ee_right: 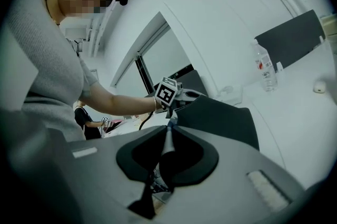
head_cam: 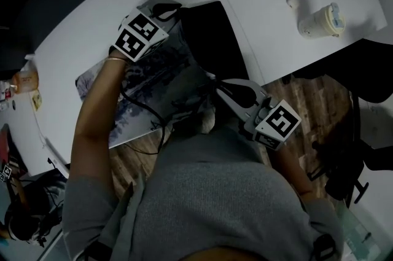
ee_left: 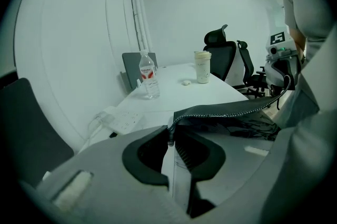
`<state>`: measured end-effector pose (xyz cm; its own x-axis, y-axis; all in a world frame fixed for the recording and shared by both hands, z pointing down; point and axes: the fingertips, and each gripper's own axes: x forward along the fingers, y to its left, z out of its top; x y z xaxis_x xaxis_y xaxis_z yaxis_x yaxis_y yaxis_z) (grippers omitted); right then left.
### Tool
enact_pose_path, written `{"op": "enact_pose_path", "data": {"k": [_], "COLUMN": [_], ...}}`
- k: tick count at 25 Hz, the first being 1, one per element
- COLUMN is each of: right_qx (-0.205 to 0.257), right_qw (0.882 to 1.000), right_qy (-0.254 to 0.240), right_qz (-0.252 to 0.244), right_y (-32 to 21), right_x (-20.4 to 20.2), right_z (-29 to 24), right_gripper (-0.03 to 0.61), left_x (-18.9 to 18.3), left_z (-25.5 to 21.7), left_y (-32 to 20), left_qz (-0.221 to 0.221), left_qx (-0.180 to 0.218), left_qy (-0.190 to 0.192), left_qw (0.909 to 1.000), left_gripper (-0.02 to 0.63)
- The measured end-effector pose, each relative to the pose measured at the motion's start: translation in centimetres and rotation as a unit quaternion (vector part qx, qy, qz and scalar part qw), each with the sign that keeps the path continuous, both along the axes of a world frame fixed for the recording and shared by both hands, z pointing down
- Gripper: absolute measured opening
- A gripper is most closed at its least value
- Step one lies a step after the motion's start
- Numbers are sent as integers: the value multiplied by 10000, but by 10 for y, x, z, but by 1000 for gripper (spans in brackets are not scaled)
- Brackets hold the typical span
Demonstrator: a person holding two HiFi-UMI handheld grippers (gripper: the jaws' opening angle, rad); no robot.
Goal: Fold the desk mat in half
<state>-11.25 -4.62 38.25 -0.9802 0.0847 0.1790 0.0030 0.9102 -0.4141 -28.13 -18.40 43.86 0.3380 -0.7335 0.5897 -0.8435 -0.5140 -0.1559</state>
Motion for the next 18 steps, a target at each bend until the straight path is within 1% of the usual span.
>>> {"op": "enact_pose_path", "data": {"k": [8,11,14,18], "right_qx": [64,109,39,70], "right_qw": [9995,9988,9988,9980], "right_qy": [57,55,98,161], "right_qz": [-308,-464,-482,-602], "right_y": [35,49,63,80], "right_x": [-25,-35,-46,-59], "right_z": [2,4,6,9], "right_gripper": [35,35,35,35], "left_x": [-30,-40,-52,-67], "left_z": [5,8,14,22], "left_y": [38,52,68,88], "left_qz": [-198,-291,-389,-477], "left_qx": [39,29,-31,-87], "left_qy": [-119,-99,-74,-77], "left_qw": [9997,9995,9992,9988], "left_gripper": [49,49,48,48]}}
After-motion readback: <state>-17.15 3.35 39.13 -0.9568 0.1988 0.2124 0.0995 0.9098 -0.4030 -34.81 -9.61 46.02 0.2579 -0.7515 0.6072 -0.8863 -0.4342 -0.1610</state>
